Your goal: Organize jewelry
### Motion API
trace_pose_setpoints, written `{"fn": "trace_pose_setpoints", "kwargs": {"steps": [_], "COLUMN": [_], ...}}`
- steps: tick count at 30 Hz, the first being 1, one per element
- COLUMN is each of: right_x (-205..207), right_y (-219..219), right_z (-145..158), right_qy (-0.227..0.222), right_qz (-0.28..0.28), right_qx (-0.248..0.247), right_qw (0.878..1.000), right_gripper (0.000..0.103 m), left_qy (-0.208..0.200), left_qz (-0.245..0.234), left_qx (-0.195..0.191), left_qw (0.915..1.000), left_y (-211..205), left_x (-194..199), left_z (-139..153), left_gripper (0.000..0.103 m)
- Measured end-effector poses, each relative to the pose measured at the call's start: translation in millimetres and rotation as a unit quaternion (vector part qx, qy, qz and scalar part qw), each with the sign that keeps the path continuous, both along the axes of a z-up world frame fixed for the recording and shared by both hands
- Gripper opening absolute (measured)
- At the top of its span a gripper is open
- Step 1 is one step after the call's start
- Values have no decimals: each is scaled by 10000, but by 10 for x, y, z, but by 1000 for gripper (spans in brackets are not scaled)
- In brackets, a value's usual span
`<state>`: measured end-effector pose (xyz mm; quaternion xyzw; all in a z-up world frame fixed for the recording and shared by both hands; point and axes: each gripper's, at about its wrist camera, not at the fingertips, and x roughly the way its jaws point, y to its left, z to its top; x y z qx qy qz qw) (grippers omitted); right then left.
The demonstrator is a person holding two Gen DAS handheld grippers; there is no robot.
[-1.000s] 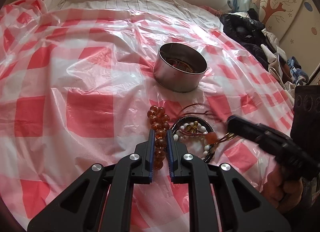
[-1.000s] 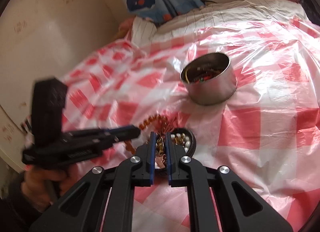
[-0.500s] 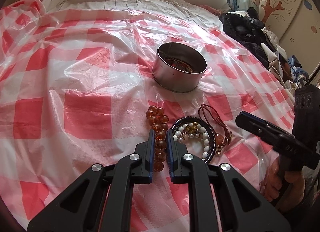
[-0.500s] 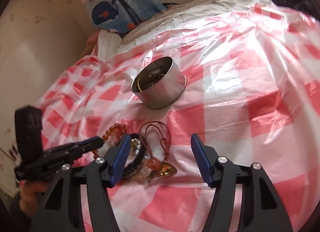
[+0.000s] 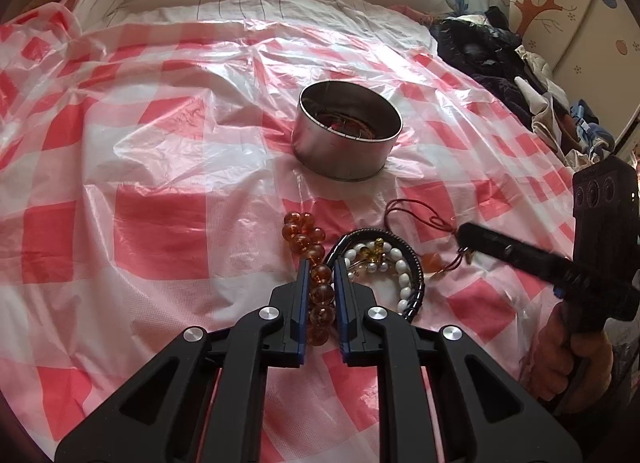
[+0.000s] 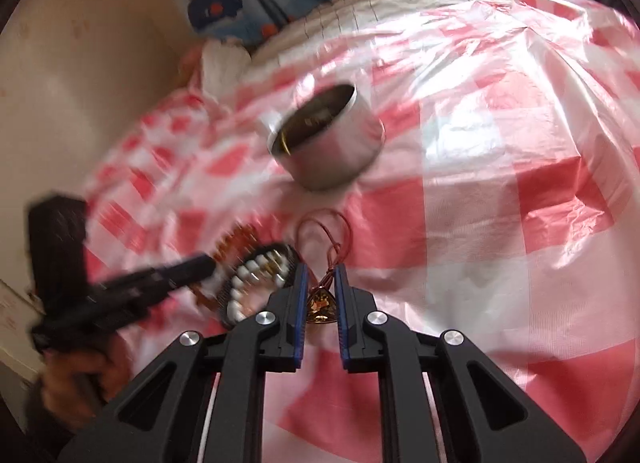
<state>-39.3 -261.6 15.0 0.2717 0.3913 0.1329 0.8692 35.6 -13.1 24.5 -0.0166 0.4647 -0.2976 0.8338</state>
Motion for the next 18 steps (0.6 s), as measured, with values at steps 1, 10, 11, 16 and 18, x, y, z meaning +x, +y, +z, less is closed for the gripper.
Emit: {"fn": "trace_pose_setpoints", "kwargs": {"steps": [1, 10, 11, 16, 18], "right_x": [-14, 66, 52, 80, 106], "right_y": [-24, 82, 90, 208, 308], "right_z": [33, 7, 11, -73, -158], "right_qy": [-99, 285, 275, 455, 627], "right_qz": [-61, -433, -445, -300, -116], "right_qx": [66, -1190, -1340, -1872, -2208], "right_qw": [9999, 9915, 9896, 9808, 9732], "right_gripper": [14, 46, 49, 57, 57], "left_qy": [-31, 21, 32, -47, 38], "left_qz": [18, 66, 90, 295, 332], "left_qx": [-43, 16, 23, 56, 104], "left_qw": [10000, 10000, 10000, 9995, 9994], "left_y": [10, 17, 23, 101, 111], "left_x": [-1, 29, 34, 57, 83], "left_z": [17, -17, -19, 5, -35], "left_gripper": [8, 5, 5, 6, 9]}}
